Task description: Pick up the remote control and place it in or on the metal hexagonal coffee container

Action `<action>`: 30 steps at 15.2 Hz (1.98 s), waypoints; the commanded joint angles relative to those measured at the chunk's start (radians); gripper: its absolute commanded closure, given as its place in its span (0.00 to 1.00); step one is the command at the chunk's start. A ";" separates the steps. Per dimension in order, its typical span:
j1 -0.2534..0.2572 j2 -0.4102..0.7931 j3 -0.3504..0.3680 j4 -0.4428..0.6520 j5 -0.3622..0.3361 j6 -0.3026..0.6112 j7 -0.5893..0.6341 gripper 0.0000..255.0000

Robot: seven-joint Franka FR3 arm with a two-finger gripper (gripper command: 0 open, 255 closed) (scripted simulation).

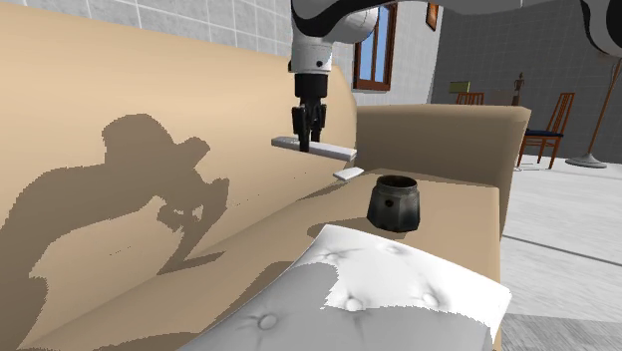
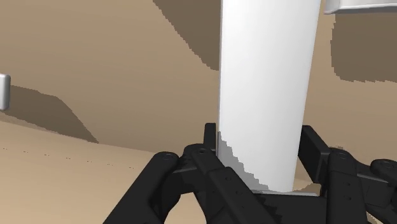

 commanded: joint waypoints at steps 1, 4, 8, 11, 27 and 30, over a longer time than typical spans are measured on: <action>0.004 -0.076 -0.012 -0.108 -0.020 0.035 -0.019 1.00; -0.001 -0.177 -0.031 -0.246 -0.049 0.077 -0.051 1.00; -0.016 -0.298 -0.056 -0.396 -0.089 0.115 -0.094 1.00; -0.033 -0.379 -0.076 -0.489 -0.120 0.134 -0.128 1.00; -0.083 -0.511 -0.128 -0.759 -0.180 0.286 -0.206 1.00; -0.083 -0.502 -0.130 -0.791 -0.177 0.326 -0.208 1.00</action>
